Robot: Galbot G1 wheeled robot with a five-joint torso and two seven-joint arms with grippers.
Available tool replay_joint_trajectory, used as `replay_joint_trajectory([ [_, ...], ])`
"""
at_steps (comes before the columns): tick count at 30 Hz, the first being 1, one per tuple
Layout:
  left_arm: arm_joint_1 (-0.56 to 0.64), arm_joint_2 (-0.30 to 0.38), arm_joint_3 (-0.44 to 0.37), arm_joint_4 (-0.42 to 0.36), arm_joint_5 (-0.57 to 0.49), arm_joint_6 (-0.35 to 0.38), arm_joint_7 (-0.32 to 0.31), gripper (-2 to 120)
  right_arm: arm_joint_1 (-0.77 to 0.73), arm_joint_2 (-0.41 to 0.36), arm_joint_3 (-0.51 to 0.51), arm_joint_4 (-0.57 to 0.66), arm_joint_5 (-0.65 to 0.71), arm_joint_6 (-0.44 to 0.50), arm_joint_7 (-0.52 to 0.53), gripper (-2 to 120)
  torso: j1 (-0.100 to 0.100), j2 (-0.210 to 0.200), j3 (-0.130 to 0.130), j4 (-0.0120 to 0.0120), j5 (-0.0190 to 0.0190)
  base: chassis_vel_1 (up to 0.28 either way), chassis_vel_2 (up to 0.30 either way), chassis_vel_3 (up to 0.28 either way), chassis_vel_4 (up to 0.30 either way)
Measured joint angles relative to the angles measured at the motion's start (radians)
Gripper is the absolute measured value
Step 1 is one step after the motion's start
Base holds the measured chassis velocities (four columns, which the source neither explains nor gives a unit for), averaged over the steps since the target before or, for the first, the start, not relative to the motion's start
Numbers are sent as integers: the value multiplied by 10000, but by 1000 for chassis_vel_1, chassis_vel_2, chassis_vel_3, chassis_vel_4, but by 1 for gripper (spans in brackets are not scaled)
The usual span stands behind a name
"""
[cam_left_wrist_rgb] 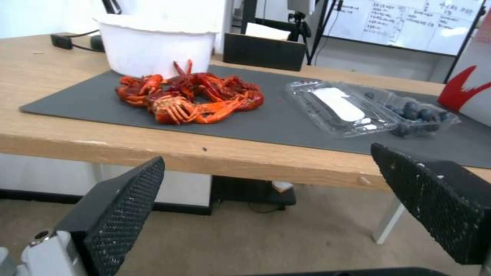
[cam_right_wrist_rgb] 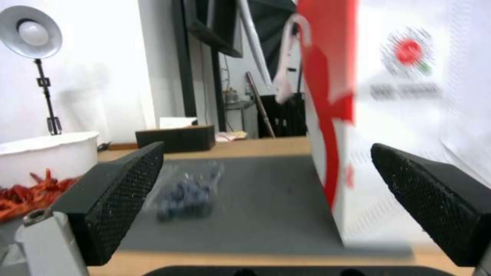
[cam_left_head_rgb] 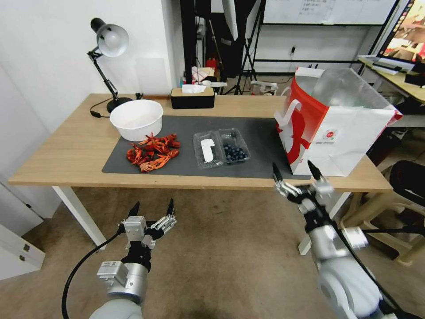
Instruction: Close the takeout container lid, then place the container into the takeout bag.
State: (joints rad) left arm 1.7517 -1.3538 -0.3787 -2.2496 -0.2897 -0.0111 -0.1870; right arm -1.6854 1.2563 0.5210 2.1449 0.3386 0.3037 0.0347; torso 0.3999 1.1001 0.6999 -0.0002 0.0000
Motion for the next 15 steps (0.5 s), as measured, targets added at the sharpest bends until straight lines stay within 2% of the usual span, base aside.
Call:
replay_joint_trajectory([
  [9,-65,84,192,92,-40,-58,92,100,-1068,550,58,-140,19,637,-291,100,0,-1,0,0,-1,0,0,0,0],
  [13,-144,104,286,57,-527,21,110,100,-1031,593,-79,-79,-120,571,-293,100,0,-1,0,3,-1,0,0,0,0],
  [15,-274,124,375,-83,-1162,232,113,100,-912,555,-213,-70,-189,412,-299,100,0,-1,0,2,0,0,0,0,0],
])
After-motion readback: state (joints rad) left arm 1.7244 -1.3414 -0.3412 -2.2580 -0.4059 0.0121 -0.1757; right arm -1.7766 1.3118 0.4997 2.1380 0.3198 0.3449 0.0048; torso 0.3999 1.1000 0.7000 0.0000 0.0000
